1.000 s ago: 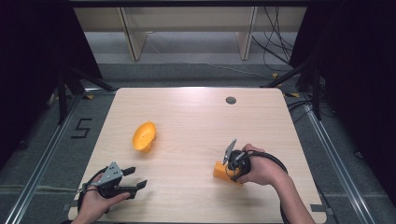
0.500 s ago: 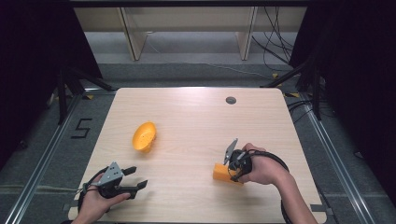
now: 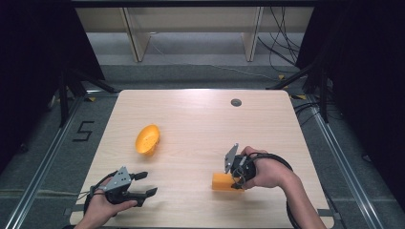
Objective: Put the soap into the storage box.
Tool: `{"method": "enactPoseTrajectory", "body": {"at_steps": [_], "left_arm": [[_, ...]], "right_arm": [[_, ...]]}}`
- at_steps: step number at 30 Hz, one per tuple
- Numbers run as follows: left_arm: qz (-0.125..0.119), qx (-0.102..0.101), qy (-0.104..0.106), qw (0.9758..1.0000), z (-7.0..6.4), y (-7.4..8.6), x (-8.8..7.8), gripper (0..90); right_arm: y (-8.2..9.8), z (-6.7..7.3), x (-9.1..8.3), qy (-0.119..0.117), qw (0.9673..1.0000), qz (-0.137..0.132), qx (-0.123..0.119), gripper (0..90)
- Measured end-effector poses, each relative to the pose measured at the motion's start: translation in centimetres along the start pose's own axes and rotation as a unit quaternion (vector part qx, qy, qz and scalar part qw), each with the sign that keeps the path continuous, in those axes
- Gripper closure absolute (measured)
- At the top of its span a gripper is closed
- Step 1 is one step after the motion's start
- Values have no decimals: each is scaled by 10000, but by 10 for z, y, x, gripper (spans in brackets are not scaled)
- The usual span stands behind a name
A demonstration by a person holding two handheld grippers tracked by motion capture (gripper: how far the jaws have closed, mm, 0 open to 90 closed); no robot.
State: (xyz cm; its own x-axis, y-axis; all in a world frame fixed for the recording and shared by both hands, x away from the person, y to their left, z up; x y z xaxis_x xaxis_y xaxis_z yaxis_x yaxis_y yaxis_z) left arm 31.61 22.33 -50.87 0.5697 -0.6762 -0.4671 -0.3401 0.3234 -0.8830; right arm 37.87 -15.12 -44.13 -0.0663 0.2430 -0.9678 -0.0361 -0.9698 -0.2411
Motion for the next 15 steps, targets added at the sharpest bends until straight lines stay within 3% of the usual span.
{"method": "enactPoseTrajectory", "body": {"at_steps": [1, 2, 3, 4, 6, 8, 11, 14, 15], "left_arm": [[0, 102, 107, 9999, -2, -4, 1, 281], [-85, 228, 242, 9994, -4, -8, 4, 281], [-85, 228, 242, 9994, -4, -8, 4, 281], [-90, 238, 352, 9991, -11, -13, 8, 282], [-83, 523, 538, 9971, -17, -22, 15, 282], [-59, 547, 598, 9967, -20, -25, 18, 281], [-33, 780, 860, 9932, -34, -39, 31, 277], [-49, 907, 973, 9911, -43, -46, 38, 273], [-32, 972, 1001, 9902, -45, -48, 41, 273]], "right_arm": [[-3, 4, -2, 2, 9999, 87, 95, 619], [-7, 4, -2, 7, 10000, 4, -49, 619], [-12, 4, -2, -25, 9995, -40, -323, 619], [-16, 6, -3, -29, 9995, -97, -306, 619], [-24, 6, -4, -56, 9980, -200, -593, 619], [-28, 10, -6, -60, 9988, -153, -470, 619], [-42, 9, -7, -119, 9959, -202, -876, 619], [-47, 14, -10, -99, 9984, -115, -546, 619], [-49, 12, -10, -116, 9977, -108, -655, 619]]}}
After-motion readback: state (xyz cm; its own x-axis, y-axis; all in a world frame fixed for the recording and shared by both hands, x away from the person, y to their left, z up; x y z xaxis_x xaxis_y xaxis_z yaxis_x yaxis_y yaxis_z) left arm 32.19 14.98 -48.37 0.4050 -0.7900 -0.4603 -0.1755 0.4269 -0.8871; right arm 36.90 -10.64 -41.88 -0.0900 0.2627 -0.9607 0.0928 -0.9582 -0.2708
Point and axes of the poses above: each handheld gripper's, and its own axes: x roughly forward along the jaws, y roughly out of its underside, z roughly to its left, the point moved 1 cm from there along x, roughly forward along the jaws, and after that the axes turned 6 degrees about -y, right-handed, at the moved point
